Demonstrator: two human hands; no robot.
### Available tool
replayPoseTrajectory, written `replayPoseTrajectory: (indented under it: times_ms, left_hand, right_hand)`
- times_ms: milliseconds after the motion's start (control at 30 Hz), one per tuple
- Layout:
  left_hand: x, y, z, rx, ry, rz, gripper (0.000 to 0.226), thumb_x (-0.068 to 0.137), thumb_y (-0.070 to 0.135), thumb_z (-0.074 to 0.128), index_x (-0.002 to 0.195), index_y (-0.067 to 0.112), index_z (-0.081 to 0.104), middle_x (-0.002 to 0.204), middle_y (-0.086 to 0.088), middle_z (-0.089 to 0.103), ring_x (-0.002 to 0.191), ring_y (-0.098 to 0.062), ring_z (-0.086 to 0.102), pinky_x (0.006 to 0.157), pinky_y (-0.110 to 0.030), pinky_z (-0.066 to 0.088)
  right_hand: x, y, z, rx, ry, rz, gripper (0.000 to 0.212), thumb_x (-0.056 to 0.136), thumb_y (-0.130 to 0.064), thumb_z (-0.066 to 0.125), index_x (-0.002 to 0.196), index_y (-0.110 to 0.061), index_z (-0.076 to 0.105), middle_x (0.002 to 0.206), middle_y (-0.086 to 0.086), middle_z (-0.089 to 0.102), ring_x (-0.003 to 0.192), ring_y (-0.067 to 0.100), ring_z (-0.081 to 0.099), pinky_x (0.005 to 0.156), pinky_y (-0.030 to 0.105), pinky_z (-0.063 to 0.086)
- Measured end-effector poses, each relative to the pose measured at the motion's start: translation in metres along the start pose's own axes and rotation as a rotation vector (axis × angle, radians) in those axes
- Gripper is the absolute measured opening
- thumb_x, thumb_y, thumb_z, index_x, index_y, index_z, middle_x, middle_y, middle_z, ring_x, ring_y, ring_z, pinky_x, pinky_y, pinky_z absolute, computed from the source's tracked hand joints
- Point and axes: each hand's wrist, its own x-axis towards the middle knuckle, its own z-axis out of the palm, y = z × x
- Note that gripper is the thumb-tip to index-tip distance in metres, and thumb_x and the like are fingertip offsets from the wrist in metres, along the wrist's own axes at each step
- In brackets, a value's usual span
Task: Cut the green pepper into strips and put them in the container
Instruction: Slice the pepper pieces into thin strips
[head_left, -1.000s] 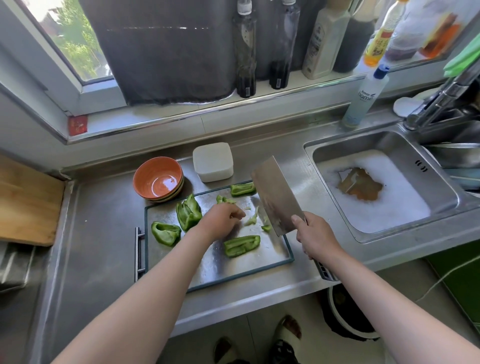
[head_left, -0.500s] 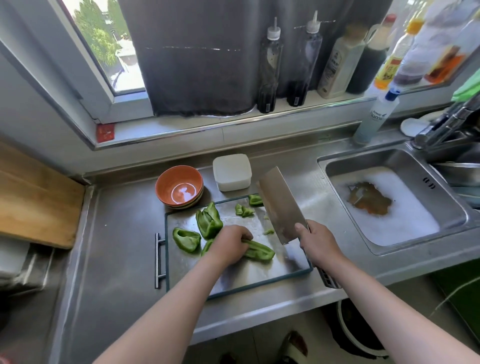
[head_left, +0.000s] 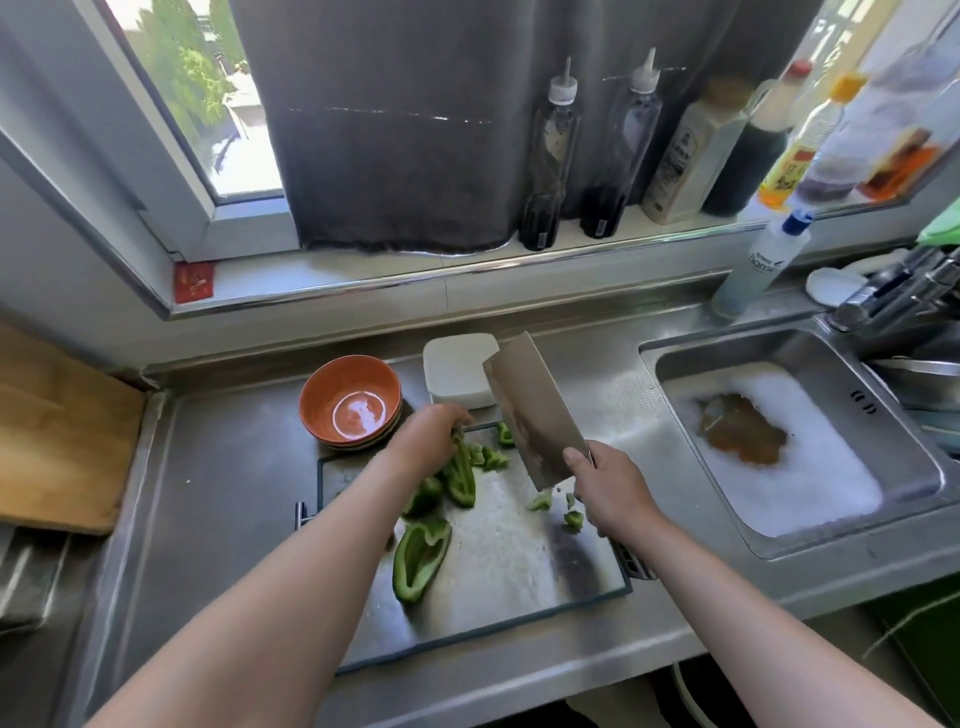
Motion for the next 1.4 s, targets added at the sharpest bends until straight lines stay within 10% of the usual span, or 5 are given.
replayPoseTrajectory:
  times_ms: [367,600,767,867,1400]
  left_hand:
    - [-0.054,-0.038,0.004,-0.223,0.379,0.007,0.025,0.086,0.005,0.069,0.108,0.017,0.070,0.097,0.013,0.055,0.085,-0.009,0.054,0.079,-0.026,0.049]
    - [-0.132,-0.047,0.025,-0.210,0.337,0.060,0.014,0.082,0.011,0.066,0.086,0.022,0.058,0.084,0.015,0.050,0.072,-0.011,0.052,0.065,-0.036,0.050]
    - [-0.168,-0.048,0.047,-0.054,0.116,0.043,0.041,0.076,0.048,0.072,0.108,0.025,0.060,0.126,0.010,0.044,0.101,-0.011,0.053,0.075,-0.033,0.054]
    - [-0.176,-0.050,0.057,-0.044,0.023,0.037,0.046,0.075,0.034,0.077,0.116,0.023,0.060,0.146,0.009,0.028,0.122,-0.015,0.046,0.088,-0.036,0.053]
    - [-0.178,-0.010,0.070,-0.147,0.187,0.064,0.033,0.097,0.025,0.060,0.128,0.013,0.059,0.127,-0.007,0.055,0.115,-0.023,0.052,0.097,-0.029,0.040]
  right_hand:
    - [0.017,-0.012,0.026,-0.105,-0.126,-0.091,0.035,0.102,-0.032,0.048,0.075,-0.012,0.052,0.068,0.001,0.057,0.061,0.021,0.051,0.061,0.032,0.041]
    - [-0.020,-0.017,0.046,-0.102,-0.158,-0.108,0.029,0.098,-0.032,0.057,0.079,-0.010,0.057,0.060,-0.003,0.055,0.052,0.018,0.048,0.056,0.030,0.040]
    - [-0.060,-0.014,0.053,-0.192,-0.100,-0.189,0.030,0.098,-0.030,0.059,0.069,-0.025,0.055,0.064,-0.007,0.057,0.061,0.011,0.051,0.055,0.026,0.035]
    - [-0.081,-0.008,0.055,-0.254,-0.101,-0.218,0.030,0.099,-0.030,0.059,0.069,-0.025,0.057,0.066,-0.007,0.058,0.064,0.010,0.053,0.057,0.026,0.036]
    - [-0.105,0.041,0.027,-0.718,-0.106,-0.604,0.036,0.100,-0.033,0.051,0.132,-0.045,0.062,0.095,-0.005,0.074,0.087,0.018,0.066,0.072,0.031,0.049]
